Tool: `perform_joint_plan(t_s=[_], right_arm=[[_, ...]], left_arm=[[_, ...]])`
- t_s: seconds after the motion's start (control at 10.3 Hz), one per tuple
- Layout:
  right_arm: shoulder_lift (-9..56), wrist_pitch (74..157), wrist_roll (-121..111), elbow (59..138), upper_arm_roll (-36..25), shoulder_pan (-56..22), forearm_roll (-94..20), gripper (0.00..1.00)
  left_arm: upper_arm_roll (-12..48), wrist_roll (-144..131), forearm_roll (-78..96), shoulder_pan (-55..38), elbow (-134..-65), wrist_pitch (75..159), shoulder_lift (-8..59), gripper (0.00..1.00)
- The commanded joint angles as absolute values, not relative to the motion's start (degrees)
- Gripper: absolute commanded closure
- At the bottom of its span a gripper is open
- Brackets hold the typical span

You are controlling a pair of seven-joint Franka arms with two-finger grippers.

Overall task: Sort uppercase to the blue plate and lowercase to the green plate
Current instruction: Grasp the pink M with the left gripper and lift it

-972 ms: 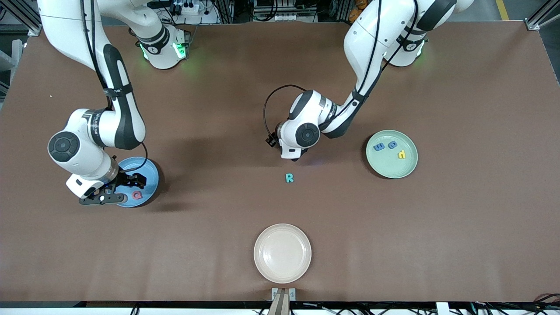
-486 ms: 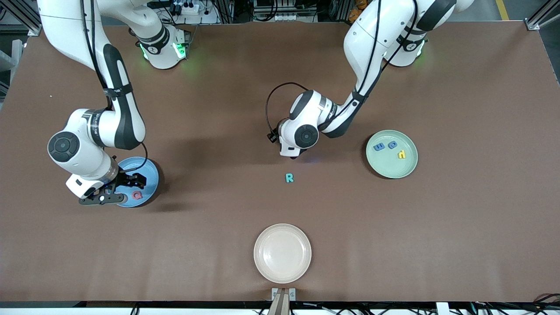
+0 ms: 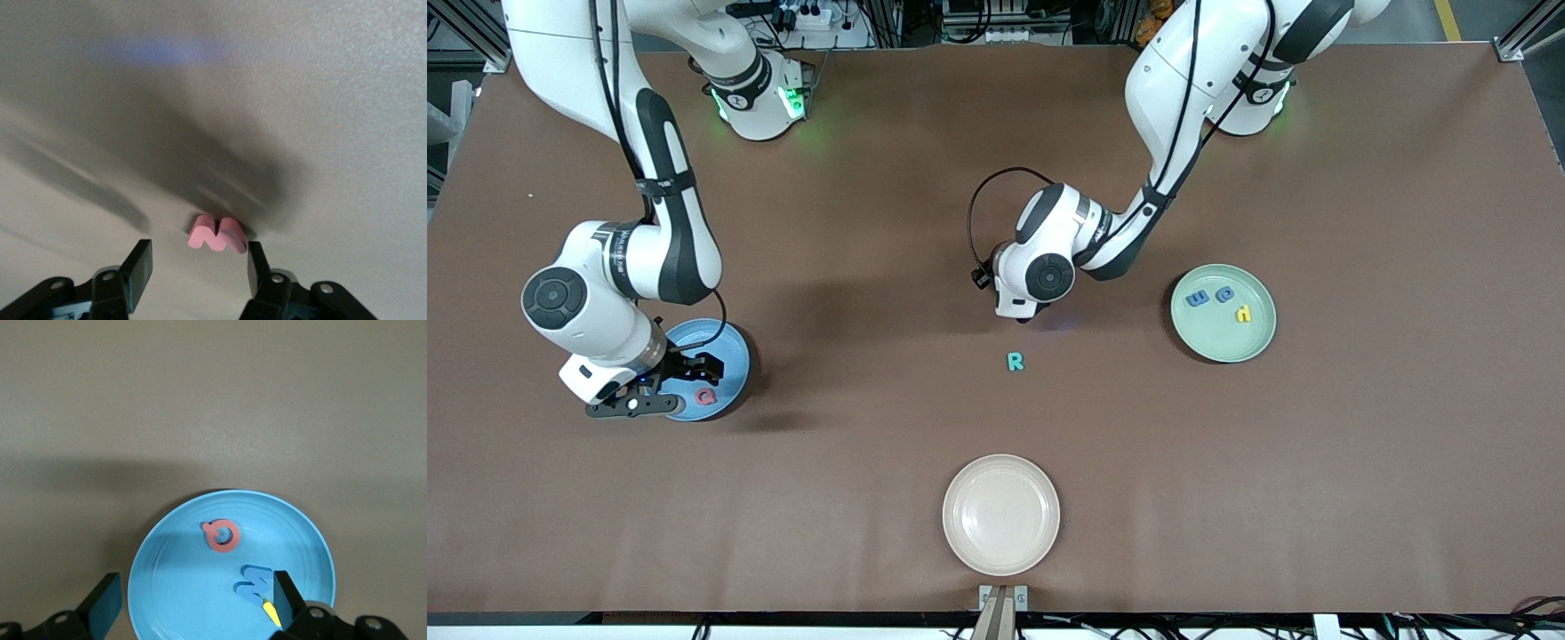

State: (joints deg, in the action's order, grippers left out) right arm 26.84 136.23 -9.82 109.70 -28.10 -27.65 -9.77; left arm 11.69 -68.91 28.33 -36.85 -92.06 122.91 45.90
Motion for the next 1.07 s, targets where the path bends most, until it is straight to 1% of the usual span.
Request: perform_joint_plan(t_s=[0.0,0.39,0.78,0.87,0.97], right_arm=[[25.5,135.1,-11.1,109.8,-27.5,-27.1,-10.7,0.00],[25.2,134.6,-11.1,109.8,-27.5,-27.1,-10.7,0.00],[24.8,134.5,-11.1,109.9,-27.5,-27.1,-10.7,0.00],[24.7,134.5,-11.1,109.9,-27.5,-27.1,-10.7,0.00],[24.7,134.5,-11.1,109.9,-27.5,-27.1,-10.7,0.00]], left_arm=[[11.3,-67.3,30.4,-37.4,-92.5,124.4,46.1,0.37],[11.3,-64.9,30.3,-37.3,-92.8,125.9,46.0,0.37],[11.3,-64.3,30.3,-37.4,-93.7,128.3,46.0,0.40],[11.3,-64.2,30.4,-37.4,-93.8,128.3,46.1,0.45],[11.4,-64.1,30.4,-37.4,-94.0,128.3,46.0,0.47]])
